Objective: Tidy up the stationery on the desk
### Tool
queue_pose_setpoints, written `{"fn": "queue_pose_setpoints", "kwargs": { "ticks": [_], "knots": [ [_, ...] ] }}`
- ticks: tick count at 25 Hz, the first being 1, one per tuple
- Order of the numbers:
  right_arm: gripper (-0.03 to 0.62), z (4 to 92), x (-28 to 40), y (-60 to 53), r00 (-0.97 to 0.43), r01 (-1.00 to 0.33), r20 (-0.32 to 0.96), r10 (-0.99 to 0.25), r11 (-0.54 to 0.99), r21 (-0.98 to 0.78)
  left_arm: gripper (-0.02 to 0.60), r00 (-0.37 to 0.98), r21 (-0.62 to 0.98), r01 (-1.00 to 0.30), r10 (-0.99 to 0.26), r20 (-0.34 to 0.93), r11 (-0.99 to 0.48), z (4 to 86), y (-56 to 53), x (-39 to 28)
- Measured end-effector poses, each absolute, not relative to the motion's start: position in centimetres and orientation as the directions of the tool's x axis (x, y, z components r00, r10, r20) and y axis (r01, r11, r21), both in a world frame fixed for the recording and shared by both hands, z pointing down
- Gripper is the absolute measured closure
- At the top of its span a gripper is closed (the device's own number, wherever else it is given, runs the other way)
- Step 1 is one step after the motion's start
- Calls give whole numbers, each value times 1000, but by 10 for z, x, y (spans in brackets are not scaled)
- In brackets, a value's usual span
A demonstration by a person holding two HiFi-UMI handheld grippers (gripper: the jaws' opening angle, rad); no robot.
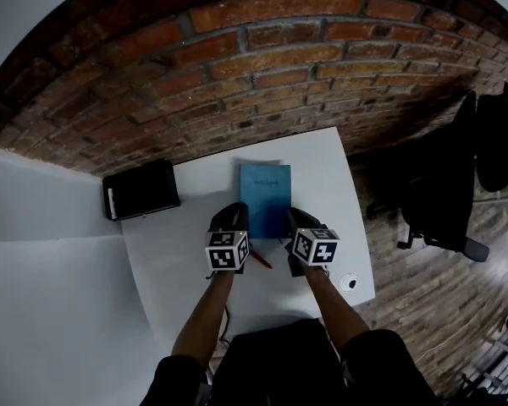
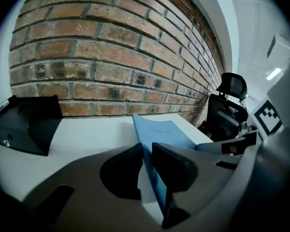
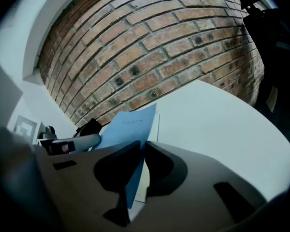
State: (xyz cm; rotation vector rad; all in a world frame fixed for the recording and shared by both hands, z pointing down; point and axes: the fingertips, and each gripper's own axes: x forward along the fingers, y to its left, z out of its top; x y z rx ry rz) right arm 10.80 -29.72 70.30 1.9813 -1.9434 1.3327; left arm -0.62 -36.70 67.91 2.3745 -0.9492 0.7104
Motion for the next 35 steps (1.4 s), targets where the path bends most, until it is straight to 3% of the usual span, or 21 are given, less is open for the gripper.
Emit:
{"fn": "queue_pose_setpoints", "kwargs": {
  "ticks": [35],
  "knots": [
    [546, 703, -48, -312, -412, -852, 604, -683, 52, -522, 509, 433, 193, -887, -611, 662, -419, 691, -345, -176]
  ]
}}
